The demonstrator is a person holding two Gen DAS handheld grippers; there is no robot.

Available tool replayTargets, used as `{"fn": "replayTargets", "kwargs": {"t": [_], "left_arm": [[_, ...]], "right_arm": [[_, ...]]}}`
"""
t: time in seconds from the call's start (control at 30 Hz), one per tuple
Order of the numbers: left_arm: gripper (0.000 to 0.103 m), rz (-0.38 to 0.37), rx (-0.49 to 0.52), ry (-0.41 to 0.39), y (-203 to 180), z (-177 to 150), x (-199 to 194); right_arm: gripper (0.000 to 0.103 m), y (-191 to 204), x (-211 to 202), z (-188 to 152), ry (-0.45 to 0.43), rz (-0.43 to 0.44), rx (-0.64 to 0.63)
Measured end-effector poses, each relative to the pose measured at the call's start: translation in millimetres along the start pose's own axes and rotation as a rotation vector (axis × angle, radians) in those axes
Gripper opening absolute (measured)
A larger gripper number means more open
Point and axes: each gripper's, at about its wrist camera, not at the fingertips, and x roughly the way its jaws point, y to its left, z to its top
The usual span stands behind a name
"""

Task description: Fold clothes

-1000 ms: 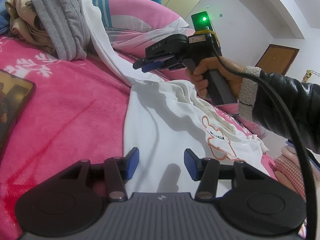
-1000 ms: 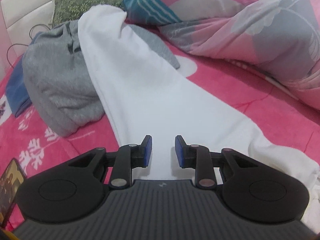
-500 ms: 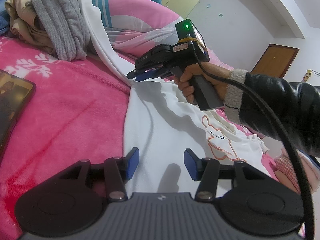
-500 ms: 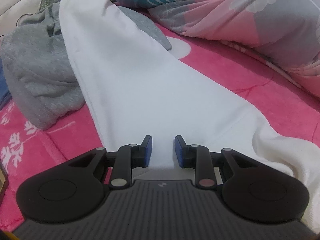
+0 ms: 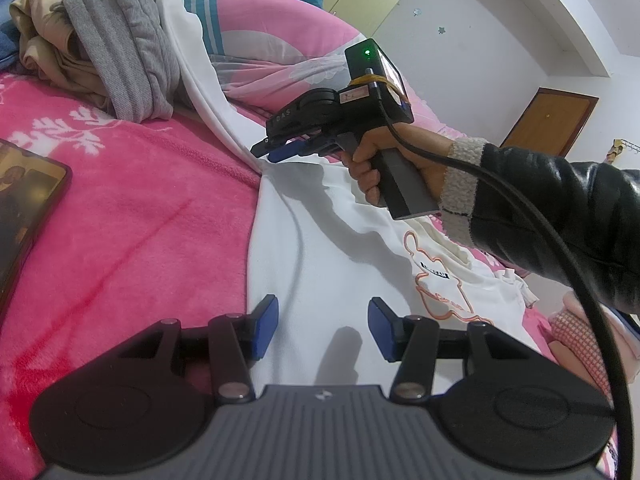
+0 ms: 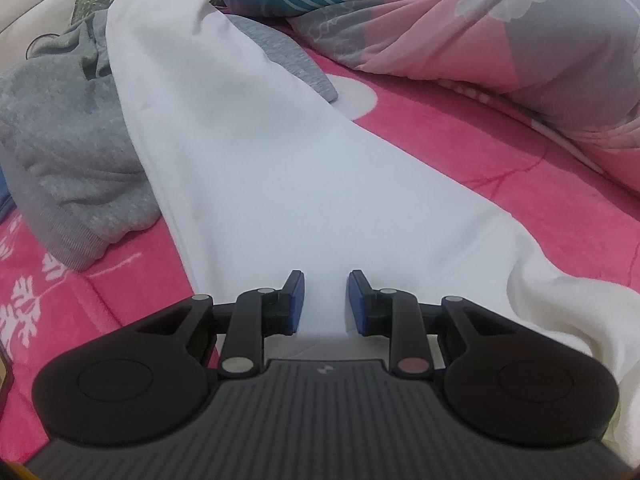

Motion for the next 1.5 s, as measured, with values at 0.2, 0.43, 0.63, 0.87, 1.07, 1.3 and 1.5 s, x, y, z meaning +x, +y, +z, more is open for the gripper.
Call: {"fn": "replayTargets", "kwargs": {"t": [0.2,0.43,0.63,0.87,1.07,1.3,1.5], "left_arm": [[0.051,0.000,0.000,0.000,-1.6,-1.3,-1.9],[0.051,0.002,0.000,-0.001,-3.5,-2.8,-3.5],[0.051,0.003,0.000,-0.001,-4.4,-3.4,-4.1],[0.051,0.004,0.000,0.000,-4.4,-3.6,-4.2],[0.051,0.003,-0.003,0.000,-3.4,-2.8,-3.5],[0.051,0.006,-0.001,0.000,-3.4,-2.6,-2.0],[0.051,0.009,0.001,0.000,-3.7,-2.1,-1.0]], "right_arm": [[0.023,-0.7,5.7,3.8,-0.008,-0.003,0.006],[0.023,-2.0,17.9,15.2,-0.037,-0.010,0.025],[0.023,-2.7,25.1,23.1,-0.075,-0.029,0.042],[0.023,-5.8,27.7,30.4,-0.134,-0.069,0.079],[0.023,-25.1,-13.6,32.4,-0.274,-0.088,0.149],[0.023,-63.8,-118.6,19.5,-0.443,-0.110,0.230],[0.023,-95.8,-241.4,-15.7,-0.575,-0.212,0.284]]}}
